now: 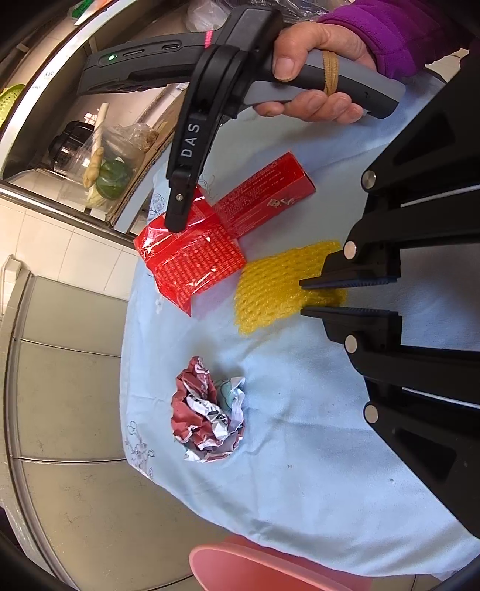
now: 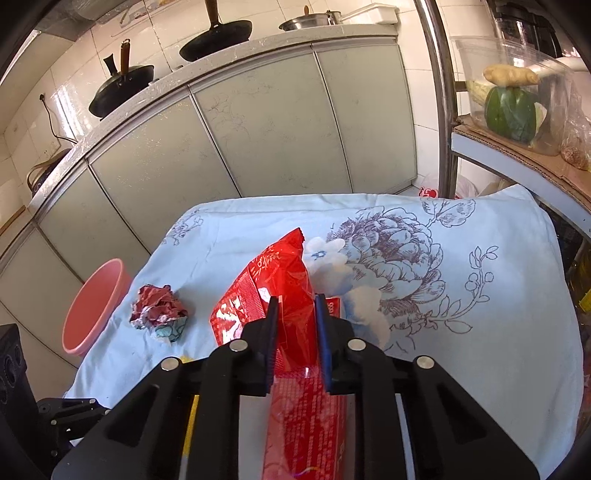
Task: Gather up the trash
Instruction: 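Grasp the yellow mesh sleeve with the left tool while the right tool grasps the red packet, then carry both items over the pink bucket and open both tools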
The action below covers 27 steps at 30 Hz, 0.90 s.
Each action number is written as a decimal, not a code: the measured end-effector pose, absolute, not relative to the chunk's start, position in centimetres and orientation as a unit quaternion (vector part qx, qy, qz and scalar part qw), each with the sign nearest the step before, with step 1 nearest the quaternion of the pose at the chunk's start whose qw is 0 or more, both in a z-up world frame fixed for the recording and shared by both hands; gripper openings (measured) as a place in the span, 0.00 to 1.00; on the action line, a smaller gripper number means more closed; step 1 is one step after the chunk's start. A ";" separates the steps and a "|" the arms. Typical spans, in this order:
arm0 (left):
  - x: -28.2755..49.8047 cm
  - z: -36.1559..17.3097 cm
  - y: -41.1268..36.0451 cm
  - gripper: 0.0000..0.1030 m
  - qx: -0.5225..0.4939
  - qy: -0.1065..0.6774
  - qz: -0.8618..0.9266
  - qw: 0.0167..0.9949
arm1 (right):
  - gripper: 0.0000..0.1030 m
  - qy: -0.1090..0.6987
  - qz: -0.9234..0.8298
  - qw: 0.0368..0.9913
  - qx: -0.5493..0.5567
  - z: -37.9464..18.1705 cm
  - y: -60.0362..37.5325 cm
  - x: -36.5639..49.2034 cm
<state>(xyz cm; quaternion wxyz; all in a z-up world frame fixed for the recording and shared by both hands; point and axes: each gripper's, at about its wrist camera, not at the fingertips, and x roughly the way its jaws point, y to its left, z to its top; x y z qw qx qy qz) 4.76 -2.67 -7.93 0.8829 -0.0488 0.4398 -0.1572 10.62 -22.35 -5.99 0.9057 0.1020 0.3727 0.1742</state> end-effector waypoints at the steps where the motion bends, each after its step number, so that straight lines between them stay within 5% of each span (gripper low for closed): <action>1: 4.5 -7.6 -2.6 0.08 -0.049 0.435 -0.157 0.885 | 0.15 0.368 0.173 0.908 0.101 -5.6 -22.3 10.1; 15: 0.4 -2.7 1.2 0.08 -0.073 0.348 -0.138 0.924 | 0.14 0.264 0.178 0.946 0.064 1.7 -21.0 4.5; 27: -2.5 -0.3 7.6 0.08 -0.096 0.296 -0.041 0.950 | 0.14 0.253 0.241 0.937 0.022 3.0 -14.3 3.8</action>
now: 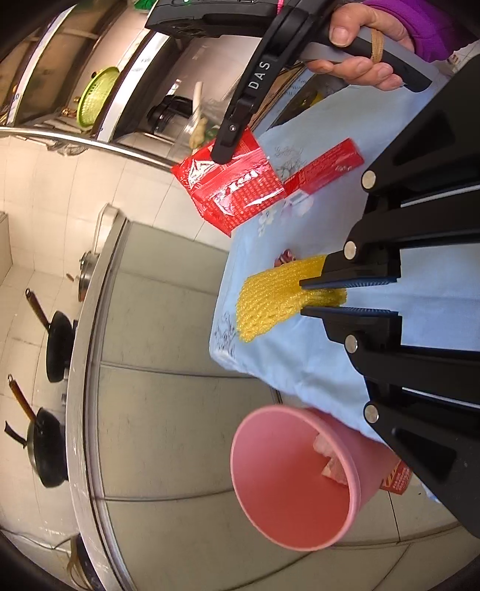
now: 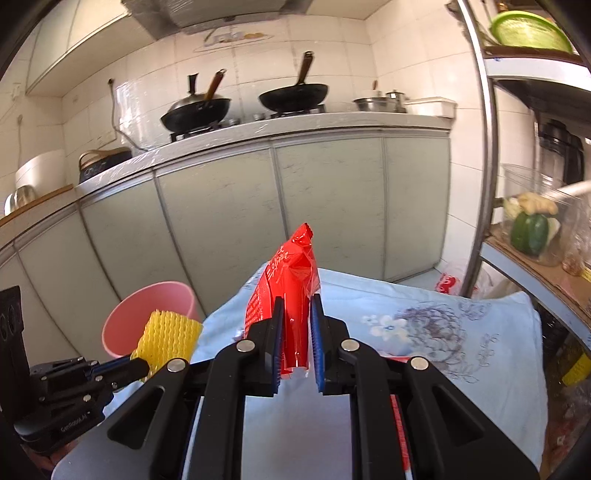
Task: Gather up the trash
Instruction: 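Carry both items over the pink bucket and open both tools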
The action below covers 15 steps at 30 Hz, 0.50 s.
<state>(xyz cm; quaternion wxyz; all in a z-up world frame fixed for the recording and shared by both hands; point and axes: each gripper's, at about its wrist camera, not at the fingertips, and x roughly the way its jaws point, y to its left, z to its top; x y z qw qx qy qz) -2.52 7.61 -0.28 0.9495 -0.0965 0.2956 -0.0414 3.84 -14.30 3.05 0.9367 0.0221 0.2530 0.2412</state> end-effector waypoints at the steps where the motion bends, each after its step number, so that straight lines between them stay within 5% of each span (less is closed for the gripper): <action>1: -2.8 -0.2 8.4 0.08 -0.100 0.293 -0.030 0.951 | 0.14 0.253 0.251 0.934 0.019 3.0 -13.4 3.8; 15: -4.7 -0.8 18.6 0.08 -0.114 0.268 0.121 0.949 | 0.14 0.258 0.365 0.893 -0.052 2.6 -0.4 4.3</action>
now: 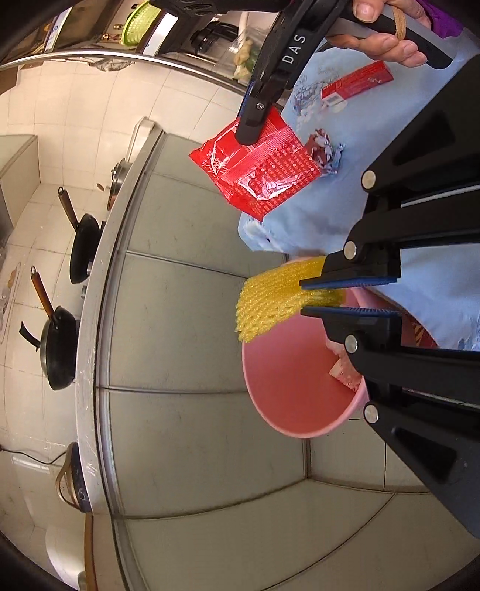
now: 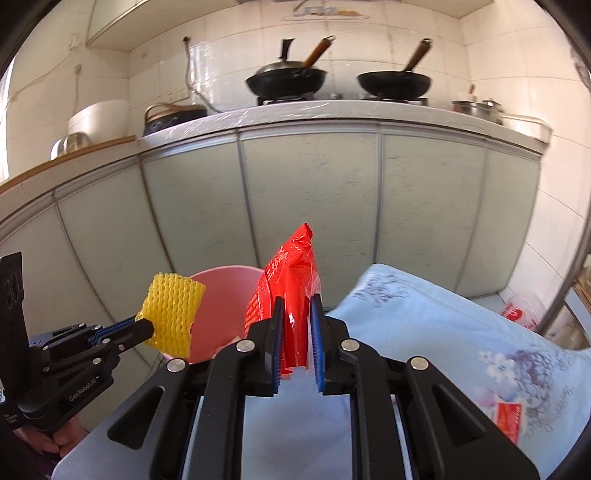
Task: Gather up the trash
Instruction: 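Carry both items over the pink bucket and open both tools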
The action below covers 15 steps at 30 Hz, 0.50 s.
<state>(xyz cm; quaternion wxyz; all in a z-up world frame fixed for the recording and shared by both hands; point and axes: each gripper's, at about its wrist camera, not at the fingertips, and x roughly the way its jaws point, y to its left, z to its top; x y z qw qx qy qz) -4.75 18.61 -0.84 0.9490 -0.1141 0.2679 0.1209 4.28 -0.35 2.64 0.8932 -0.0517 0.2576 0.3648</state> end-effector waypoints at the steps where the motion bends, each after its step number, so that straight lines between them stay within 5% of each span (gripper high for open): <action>1: -4.7 -1.2 19.2 0.08 -0.117 0.271 0.128 0.947 | 0.14 0.257 0.370 0.891 -0.056 2.5 0.3 4.4; 15: -2.4 -4.1 23.4 0.08 -0.125 0.301 0.184 0.927 | 0.14 0.284 0.392 0.872 -0.069 -0.7 7.8 7.6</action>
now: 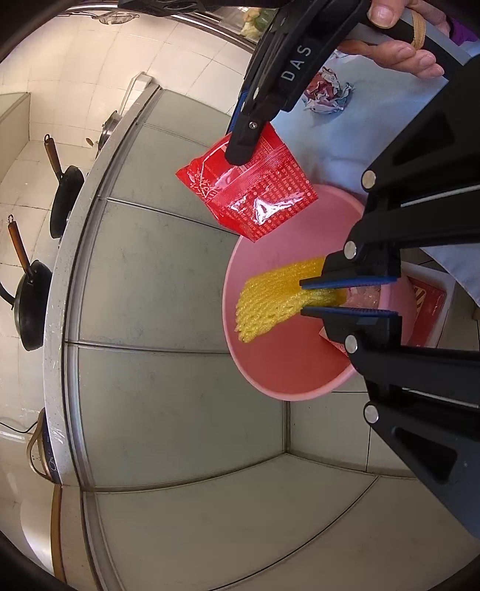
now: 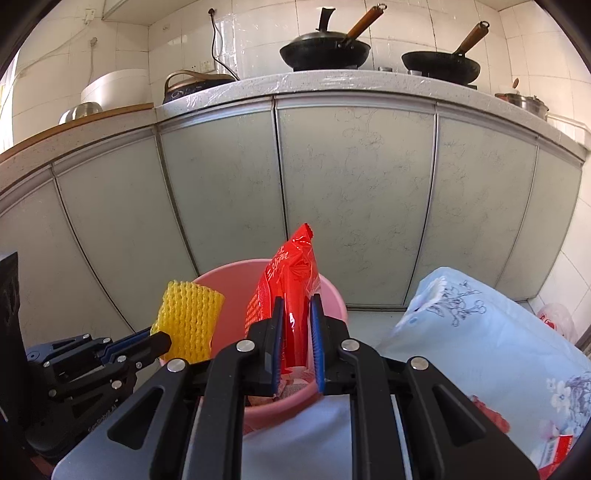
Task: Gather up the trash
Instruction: 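Carry both items over the pink bucket and open both tools, then move both open tools back over the table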
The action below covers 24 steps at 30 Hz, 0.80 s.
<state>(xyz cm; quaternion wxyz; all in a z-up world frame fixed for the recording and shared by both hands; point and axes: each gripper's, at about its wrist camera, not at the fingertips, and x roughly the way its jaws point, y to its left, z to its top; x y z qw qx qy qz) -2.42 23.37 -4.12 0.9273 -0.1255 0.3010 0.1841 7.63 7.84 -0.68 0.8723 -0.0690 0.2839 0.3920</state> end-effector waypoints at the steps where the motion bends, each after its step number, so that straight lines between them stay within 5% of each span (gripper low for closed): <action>1: -2.4 -4.2 23.5 0.08 -0.124 0.301 0.187 0.927 | 0.14 0.285 0.391 0.872 -0.071 -0.9 8.3 7.8; 12: -1.5 -4.1 24.2 0.09 -0.121 0.294 0.210 0.925 | 0.14 0.310 0.408 0.857 -0.062 -2.0 10.8 8.9; 15: -1.7 -3.7 24.0 0.26 -0.115 0.286 0.214 0.927 | 0.14 0.309 0.414 0.854 -0.060 -1.6 10.8 8.8; 19: -2.0 -3.1 23.5 0.51 -0.103 0.273 0.223 0.930 | 0.33 0.306 0.419 0.853 -0.053 -1.1 10.2 8.5; 24: -2.5 -2.4 23.3 0.53 -0.103 0.266 0.221 0.933 | 0.34 0.304 0.420 0.853 -0.050 -0.6 9.5 8.1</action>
